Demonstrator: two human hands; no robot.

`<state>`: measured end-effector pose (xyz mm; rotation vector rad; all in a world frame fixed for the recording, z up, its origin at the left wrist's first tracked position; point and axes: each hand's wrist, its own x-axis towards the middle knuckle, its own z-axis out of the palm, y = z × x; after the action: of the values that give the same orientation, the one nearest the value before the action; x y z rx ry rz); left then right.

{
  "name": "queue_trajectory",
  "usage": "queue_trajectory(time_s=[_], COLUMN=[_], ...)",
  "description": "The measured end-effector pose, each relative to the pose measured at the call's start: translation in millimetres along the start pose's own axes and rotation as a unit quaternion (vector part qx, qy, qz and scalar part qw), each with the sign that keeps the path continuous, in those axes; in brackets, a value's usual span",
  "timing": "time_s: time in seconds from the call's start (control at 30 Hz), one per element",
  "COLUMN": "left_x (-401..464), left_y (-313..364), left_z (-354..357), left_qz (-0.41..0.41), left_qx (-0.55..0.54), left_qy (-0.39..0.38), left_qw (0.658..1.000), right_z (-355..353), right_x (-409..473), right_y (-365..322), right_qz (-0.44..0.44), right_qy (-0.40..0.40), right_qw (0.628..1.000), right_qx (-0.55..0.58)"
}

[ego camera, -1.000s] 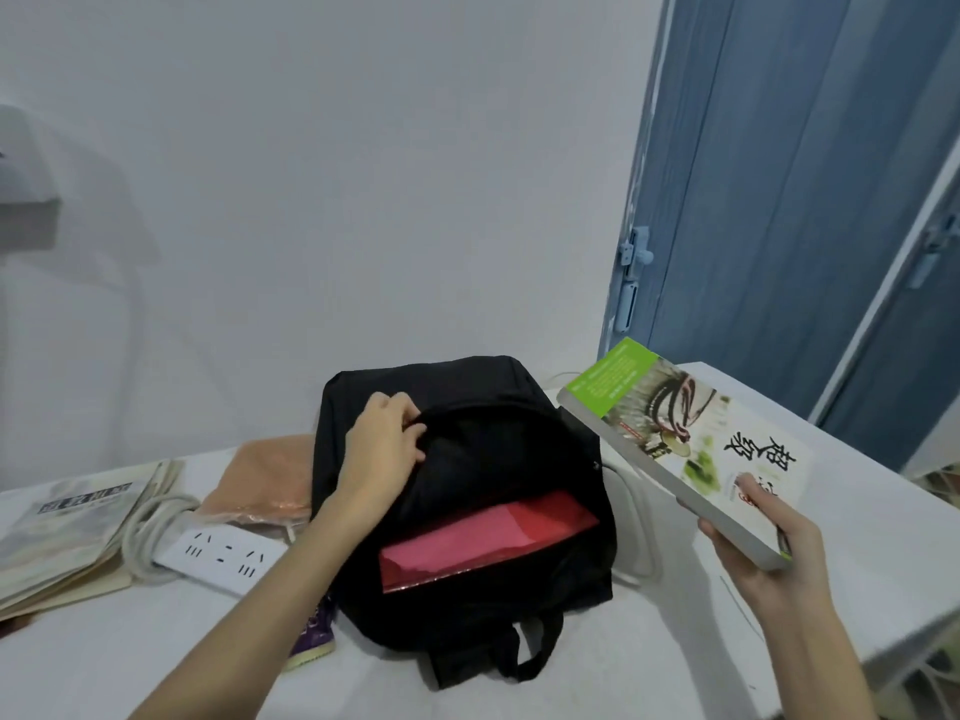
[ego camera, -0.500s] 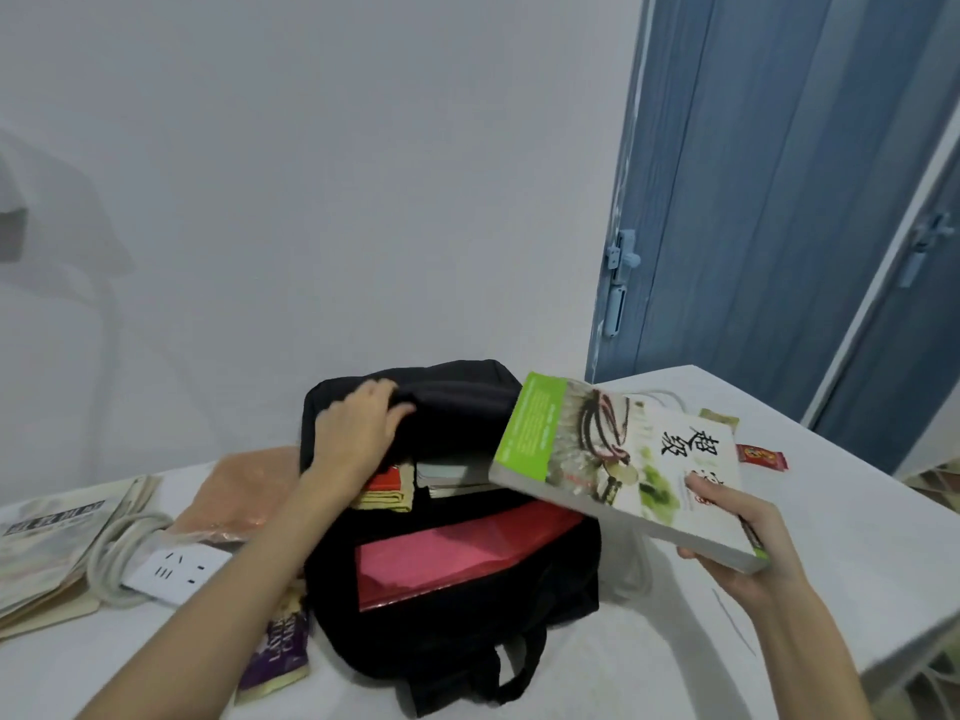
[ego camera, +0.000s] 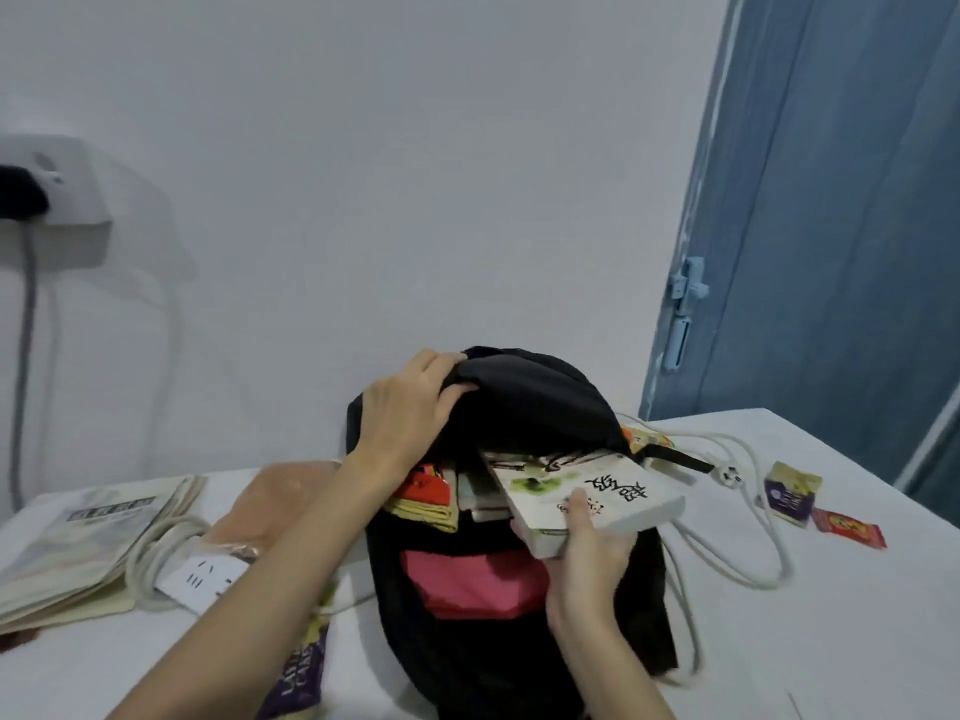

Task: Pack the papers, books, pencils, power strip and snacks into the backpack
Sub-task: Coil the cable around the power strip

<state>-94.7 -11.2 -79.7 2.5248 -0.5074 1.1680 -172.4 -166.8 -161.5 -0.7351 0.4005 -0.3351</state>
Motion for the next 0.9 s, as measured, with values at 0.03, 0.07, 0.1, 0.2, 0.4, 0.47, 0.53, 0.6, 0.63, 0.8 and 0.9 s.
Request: queue_trajectory(time_s=[0.03, 0.07, 0.1, 0.2, 0.4, 0.47, 0.53, 0.6, 0.63, 0.8, 0.9], left_x=[-2, -2, -2, -2, -20, -30, -39, -49, -53, -77, -97], left_y=[-1, -1, -3, -9, -9, -10, -10, -10, -9, -3, -5], left_z=[0, 1, 1, 3, 6, 9, 9, 9, 7, -7, -21], left_qz=[0.012, 0.017, 0.016, 0.014, 0.028, 0.003, -0.065, -0.145, -0.172, -0.284, -0.281], left_qx=[0.003, 0.001, -0.006, -0.036, -0.008, -0.017, -0.072, -0.104, -0.06, -0.04, -0.215], left_qy=[0.0, -0.002, -0.006, -0.009, 0.003, -0.008, -0.051, -0.118, -0.148, -0.262, -0.232], left_qw=[1.0, 1.0, 1.0, 0.999, 1.0, 1.0, 0.994, 0.977, 0.972, 0.922, 0.906], right_z=[8, 14, 18, 14, 21, 16, 7, -1, -5, -22, -31], right_x=[6, 15, 23, 43, 77, 83, 80, 72, 67, 45, 29], right_y=[5, 8, 9, 14, 29, 31, 26, 16, 10, -31, -50], right_qz=[0.004, 0.033, 0.082, 0.172, 0.178, 0.177, 0.185, 0.2, 0.194, 0.111, 0.103], right_qy=[-0.004, -0.03, -0.075, -0.17, -0.138, -0.149, -0.158, -0.16, -0.161, -0.115, -0.068], right_qw=[1.0, 0.999, 0.993, 0.951, 0.905, 0.883, 0.869, 0.881, 0.889, 0.933, 0.959], right_qx=[0.001, -0.015, -0.044, -0.193, -0.36, -0.409, -0.43, -0.398, -0.384, -0.322, -0.256])
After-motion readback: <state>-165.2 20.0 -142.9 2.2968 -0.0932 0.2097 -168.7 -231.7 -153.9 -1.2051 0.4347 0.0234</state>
